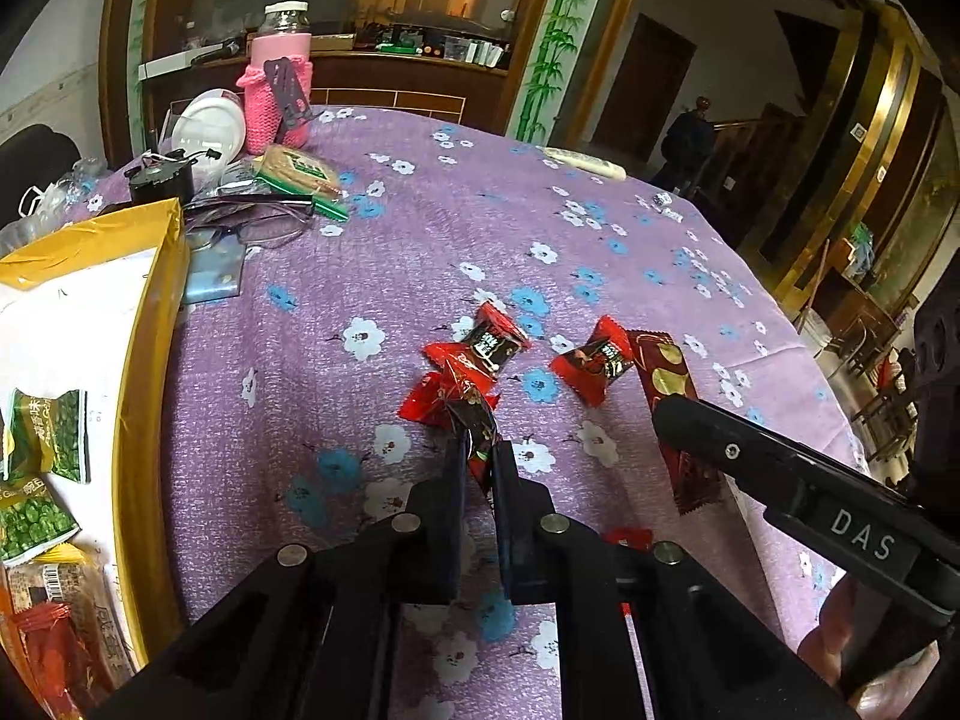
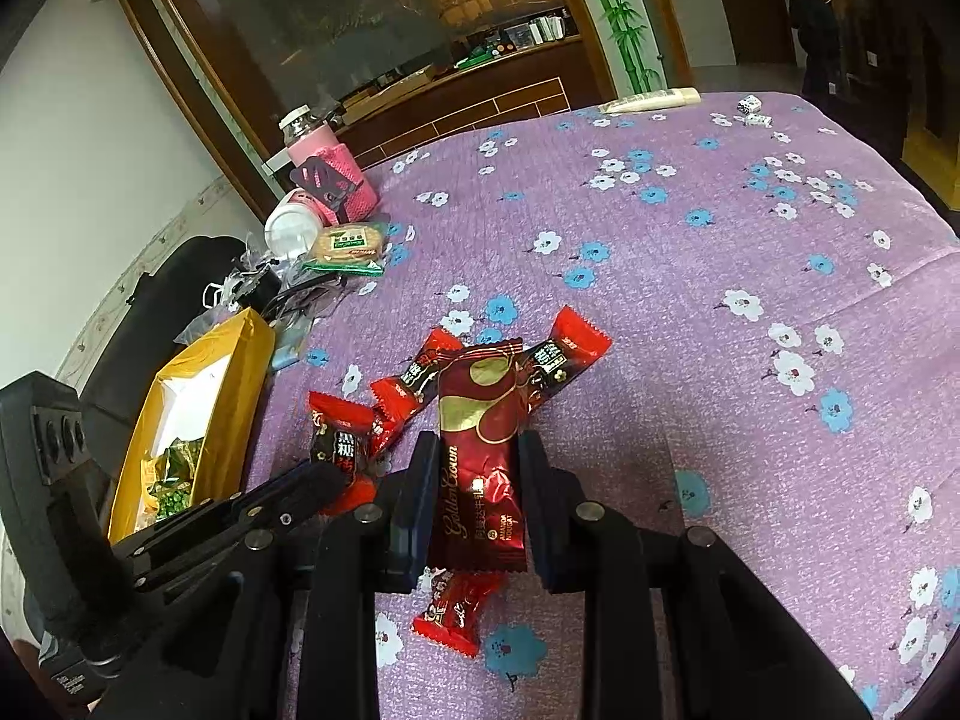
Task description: Organize snacks
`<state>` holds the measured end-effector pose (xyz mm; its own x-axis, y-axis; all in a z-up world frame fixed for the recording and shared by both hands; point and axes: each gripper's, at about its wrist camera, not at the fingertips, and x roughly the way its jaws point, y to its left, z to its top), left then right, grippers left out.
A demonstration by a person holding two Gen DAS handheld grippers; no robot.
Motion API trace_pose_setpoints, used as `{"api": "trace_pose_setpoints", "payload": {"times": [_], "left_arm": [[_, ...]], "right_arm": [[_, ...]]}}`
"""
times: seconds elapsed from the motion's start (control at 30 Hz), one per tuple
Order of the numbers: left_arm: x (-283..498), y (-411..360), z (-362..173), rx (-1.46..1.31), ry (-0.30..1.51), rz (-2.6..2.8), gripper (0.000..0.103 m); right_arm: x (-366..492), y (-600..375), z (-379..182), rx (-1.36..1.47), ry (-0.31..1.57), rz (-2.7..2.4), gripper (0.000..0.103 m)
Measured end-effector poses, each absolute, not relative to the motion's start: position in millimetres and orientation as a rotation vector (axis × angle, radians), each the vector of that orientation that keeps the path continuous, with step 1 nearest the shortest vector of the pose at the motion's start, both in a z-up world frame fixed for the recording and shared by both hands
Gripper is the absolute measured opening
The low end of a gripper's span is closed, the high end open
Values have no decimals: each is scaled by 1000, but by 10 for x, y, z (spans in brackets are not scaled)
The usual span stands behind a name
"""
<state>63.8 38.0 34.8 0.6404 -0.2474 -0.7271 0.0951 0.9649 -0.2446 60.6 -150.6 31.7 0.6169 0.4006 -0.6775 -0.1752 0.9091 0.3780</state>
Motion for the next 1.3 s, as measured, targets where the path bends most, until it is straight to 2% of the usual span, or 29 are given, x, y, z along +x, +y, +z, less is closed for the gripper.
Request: {"api": "trace_pose_setpoints", "payload": {"times": [0.43,0.6,0.9,1.3], "left_arm": [[808,425,202,-233,898,-149,8],[862,478,134,-274,922,-124,19],[825,481,144,-237,906,-111,7],[490,257,404,-168,818,-117,6]], "right_arm": [[633,-1486,280,284,861,332,25],[627,-1459,271,276,867,334,25],[630,-1462,285,272,856,327,25],[615,-1543,341,295,826,313,25]]}}
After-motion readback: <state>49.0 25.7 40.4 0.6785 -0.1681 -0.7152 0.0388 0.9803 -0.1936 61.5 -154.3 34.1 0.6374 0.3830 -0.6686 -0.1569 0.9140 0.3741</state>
